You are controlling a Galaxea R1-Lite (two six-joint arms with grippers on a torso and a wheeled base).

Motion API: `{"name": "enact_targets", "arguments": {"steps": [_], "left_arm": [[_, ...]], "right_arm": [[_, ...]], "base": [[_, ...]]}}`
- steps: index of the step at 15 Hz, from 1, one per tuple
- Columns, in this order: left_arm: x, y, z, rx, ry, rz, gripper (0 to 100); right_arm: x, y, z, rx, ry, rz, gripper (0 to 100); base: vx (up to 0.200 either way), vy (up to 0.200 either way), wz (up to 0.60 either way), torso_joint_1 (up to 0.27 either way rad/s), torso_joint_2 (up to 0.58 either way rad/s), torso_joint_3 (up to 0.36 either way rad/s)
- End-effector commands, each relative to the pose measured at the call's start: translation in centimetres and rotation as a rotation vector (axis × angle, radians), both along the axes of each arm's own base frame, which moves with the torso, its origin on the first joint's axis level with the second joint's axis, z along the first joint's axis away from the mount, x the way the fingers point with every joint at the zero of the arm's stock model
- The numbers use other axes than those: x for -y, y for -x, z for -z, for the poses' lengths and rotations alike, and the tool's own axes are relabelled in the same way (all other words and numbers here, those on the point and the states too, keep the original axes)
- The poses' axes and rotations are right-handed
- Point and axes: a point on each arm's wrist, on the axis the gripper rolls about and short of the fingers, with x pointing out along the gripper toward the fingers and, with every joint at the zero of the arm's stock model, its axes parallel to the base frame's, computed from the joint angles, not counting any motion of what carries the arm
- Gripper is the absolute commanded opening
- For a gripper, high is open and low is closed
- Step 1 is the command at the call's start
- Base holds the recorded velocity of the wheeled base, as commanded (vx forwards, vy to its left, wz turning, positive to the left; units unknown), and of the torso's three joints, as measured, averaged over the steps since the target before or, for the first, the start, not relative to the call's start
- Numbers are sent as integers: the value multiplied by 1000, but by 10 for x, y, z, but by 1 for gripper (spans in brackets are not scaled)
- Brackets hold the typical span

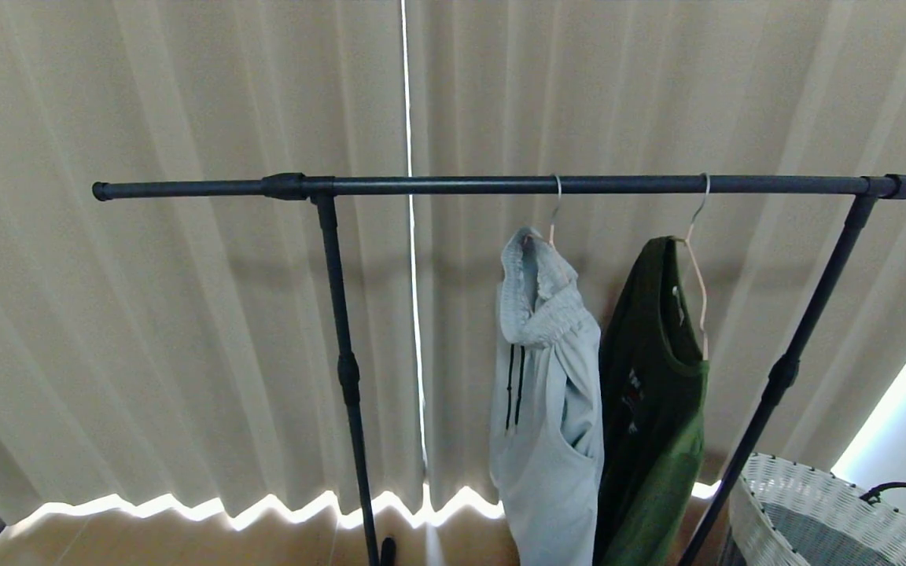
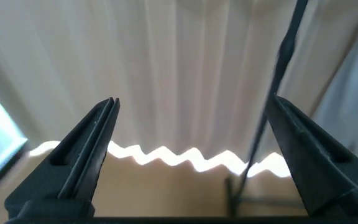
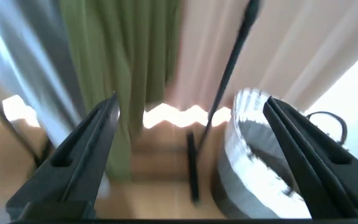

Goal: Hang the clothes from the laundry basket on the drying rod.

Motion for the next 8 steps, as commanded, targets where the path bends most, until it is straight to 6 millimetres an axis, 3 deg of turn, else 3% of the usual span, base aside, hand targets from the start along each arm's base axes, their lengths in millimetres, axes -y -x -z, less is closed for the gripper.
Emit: {"name": "enact_targets", "arguments": {"steps": [1, 3, 8], "left_arm": [[0, 3, -1, 70, 110, 2, 100], [-1, 4, -2, 126, 325, -34, 100], [-4, 4, -2, 181, 438, -175, 100]], "right_arm": [[-1, 13, 3, 156, -83, 87, 100], [-3, 15, 4, 208, -117, 0, 100], [-4, 14, 4, 247, -139, -7, 100]], "base": [[0, 0, 0, 0, 0, 0], [0, 0, 0, 0, 0, 0], [0, 0, 0, 0, 0, 0]]}}
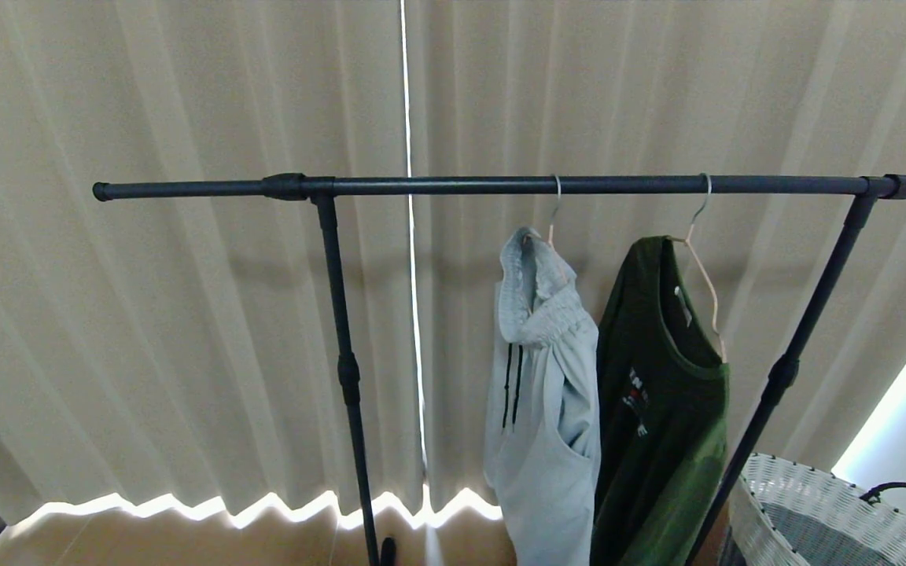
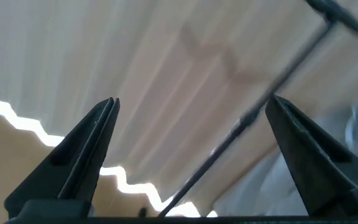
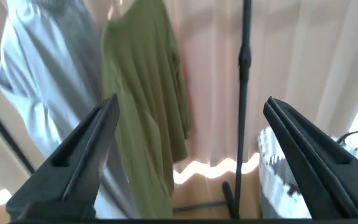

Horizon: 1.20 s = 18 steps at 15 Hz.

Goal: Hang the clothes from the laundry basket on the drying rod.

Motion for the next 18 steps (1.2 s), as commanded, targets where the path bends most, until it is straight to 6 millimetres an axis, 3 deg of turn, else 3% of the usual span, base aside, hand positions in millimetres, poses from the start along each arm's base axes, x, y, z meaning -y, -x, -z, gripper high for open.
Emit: {"name": "enact_targets", "arguments": {"steps": [1, 7, 12, 18], "left_arm": [[0, 0, 0, -1, 0, -4, 100], [5, -1, -1, -55, -285, 217, 100], [9, -2, -1, -43, -388, 412, 100], [11, -1, 0, -47, -541, 502, 100]], "right_arm": [[0, 0, 0, 18, -9, -2, 100], [0, 0, 0, 22, -19, 24, 100], [1, 0, 0, 23, -28, 34, 100], [1, 0, 0, 23, -29, 37, 100]], "base": [[0, 0, 0, 0, 0, 0], [0, 0, 0, 0, 0, 0], [0, 0, 0, 0, 0, 0], [0, 0, 0, 0, 0, 0]]}}
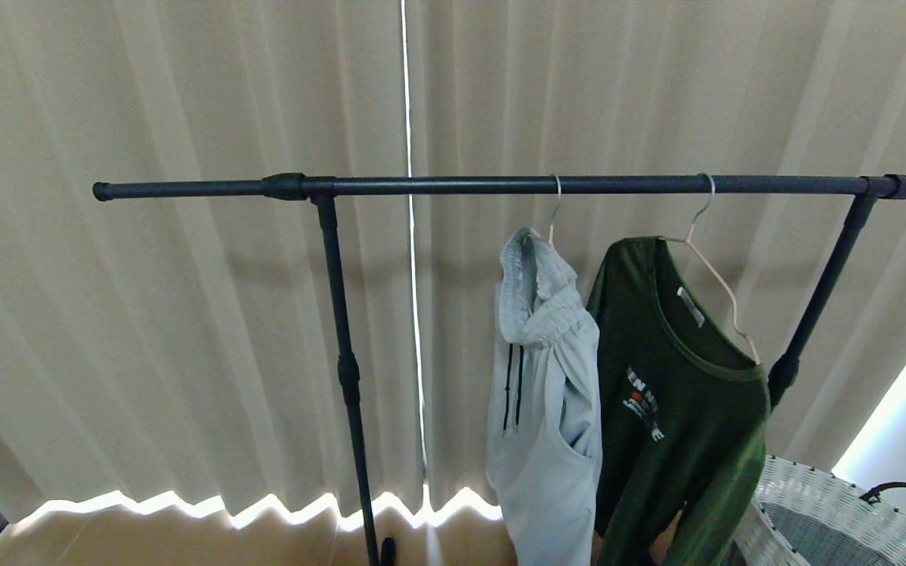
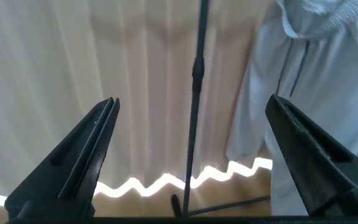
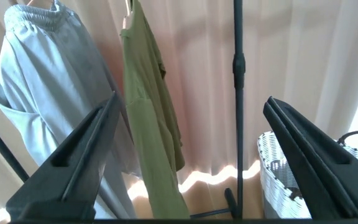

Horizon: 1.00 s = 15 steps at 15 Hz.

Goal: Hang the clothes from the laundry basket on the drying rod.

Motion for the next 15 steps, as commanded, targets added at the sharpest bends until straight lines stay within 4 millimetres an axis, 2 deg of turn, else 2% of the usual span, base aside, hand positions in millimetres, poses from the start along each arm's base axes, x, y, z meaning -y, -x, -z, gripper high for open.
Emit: {"name": "enact_targets", "arguments": {"steps": [1, 4, 8, 10, 12, 15], "left_arm": [[0, 0, 1, -6, -45, 5, 100], [-3, -1, 9, -86, -40, -155, 100], [-4, -1, 8, -79, 19, -210, 100], [-2, 1, 8, -64, 15, -354, 100], [-2, 2, 8, -53, 24, -357, 100], [-1, 8, 10, 17, 9, -204, 100]], "right_arm": [[0, 0, 0, 3, 0, 2, 100], [0, 0, 0, 1, -1, 10, 100], [0, 0, 0, 1, 1, 10, 100], [0, 0, 0, 1, 2, 11, 100], [0, 0, 0, 1, 2, 11, 100], [0, 0, 0, 1, 2, 11, 100]], "base": [[0, 0, 0, 0, 0, 0], [0, 0, 0, 0, 0, 0], [0, 0, 0, 0, 0, 0], [0, 0, 0, 0, 0, 0], [0, 0, 0, 0, 0, 0], [0, 0, 0, 0, 0, 0]]}}
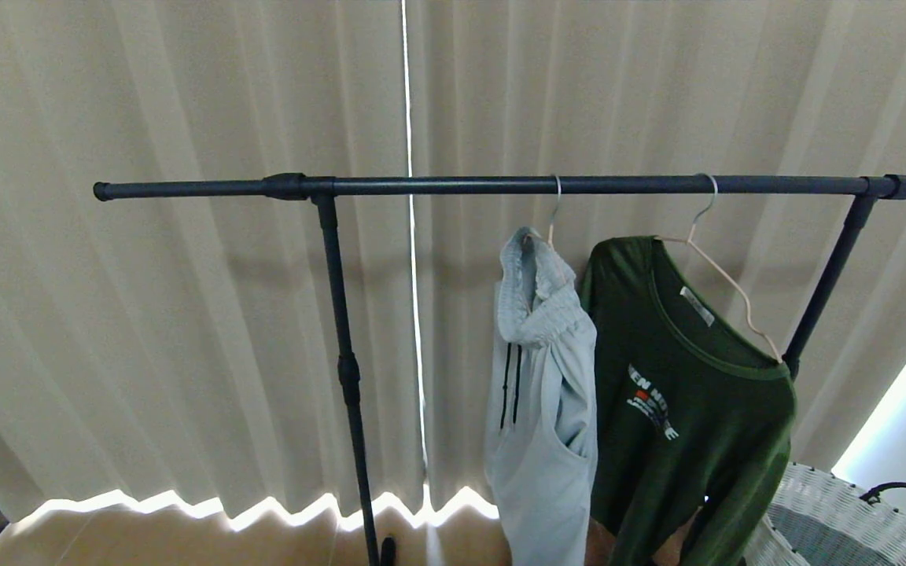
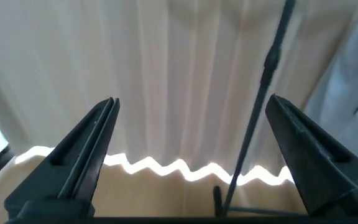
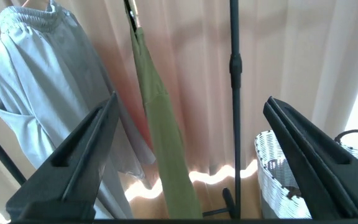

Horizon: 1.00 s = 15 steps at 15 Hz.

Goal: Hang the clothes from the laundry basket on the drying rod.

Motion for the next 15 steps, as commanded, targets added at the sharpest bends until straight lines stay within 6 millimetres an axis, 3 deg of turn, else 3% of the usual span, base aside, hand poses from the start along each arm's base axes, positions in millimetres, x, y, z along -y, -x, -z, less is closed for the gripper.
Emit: {"name": "enact_targets", "arguments": {"steps": [1, 5, 8, 10, 15], "left_arm": [[1, 3, 1, 38, -33, 68, 100], [1, 3, 1, 35, -26, 84, 100], [3, 3, 1, 36, -72, 161, 100], [2, 3, 1, 37, -6, 120, 100], [3, 3, 1, 35, -50, 147, 100]], "right_arm": [[0, 0, 0, 1, 1, -1, 100], [0, 0, 0, -4, 17, -19, 100], [-2, 0, 3, -47, 298, -88, 100], [-3, 0, 3, -43, 313, -119, 100], [-2, 0, 3, -47, 251, -89, 100]], "base": [[0, 0, 0, 0, 0, 0], [0, 0, 0, 0, 0, 0], [0, 0, 0, 0, 0, 0], [0, 0, 0, 0, 0, 0], [0, 0, 0, 0, 0, 0]]}}
